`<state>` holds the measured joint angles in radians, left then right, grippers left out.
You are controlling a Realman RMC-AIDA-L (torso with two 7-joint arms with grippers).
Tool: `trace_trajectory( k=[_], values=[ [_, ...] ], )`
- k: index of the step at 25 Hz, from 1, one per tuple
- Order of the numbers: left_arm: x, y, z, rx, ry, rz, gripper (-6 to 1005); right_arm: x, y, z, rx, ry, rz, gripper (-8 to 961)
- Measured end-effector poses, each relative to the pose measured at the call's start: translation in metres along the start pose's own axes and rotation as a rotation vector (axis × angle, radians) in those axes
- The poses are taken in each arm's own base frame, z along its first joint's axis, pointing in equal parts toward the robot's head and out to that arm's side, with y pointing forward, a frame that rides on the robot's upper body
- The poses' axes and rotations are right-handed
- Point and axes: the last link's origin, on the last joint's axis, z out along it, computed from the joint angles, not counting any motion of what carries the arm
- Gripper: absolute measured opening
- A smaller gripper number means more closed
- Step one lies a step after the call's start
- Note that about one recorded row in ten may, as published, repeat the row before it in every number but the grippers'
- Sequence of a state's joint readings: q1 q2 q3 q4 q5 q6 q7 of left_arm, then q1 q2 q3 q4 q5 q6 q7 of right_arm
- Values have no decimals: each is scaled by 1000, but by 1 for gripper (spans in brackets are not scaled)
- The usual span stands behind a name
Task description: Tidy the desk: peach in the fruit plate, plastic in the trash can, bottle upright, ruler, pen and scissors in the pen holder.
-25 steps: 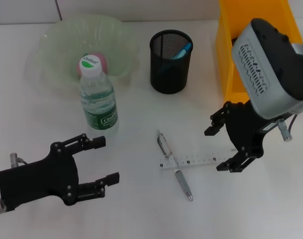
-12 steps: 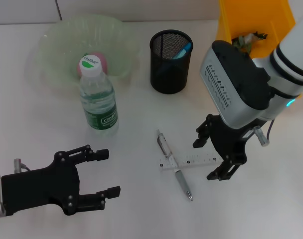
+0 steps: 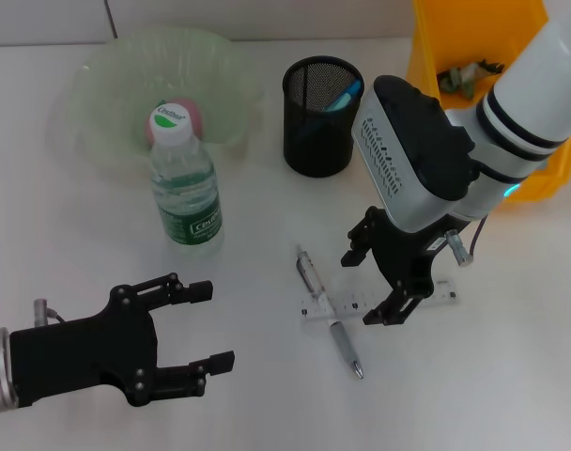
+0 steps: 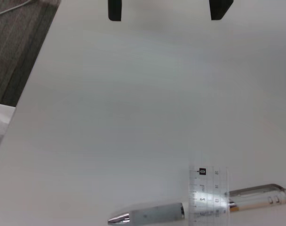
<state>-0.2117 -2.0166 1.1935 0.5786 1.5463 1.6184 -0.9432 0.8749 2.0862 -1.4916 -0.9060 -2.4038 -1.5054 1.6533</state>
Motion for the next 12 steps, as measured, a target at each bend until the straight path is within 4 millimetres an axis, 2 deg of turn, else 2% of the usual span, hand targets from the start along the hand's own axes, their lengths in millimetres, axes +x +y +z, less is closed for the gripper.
trace_trajectory(
  k=[12],
  values=[
    [2, -2, 3, -4, 3, 6, 814, -1, -4, 9, -11, -3, 21, 768]
  ],
)
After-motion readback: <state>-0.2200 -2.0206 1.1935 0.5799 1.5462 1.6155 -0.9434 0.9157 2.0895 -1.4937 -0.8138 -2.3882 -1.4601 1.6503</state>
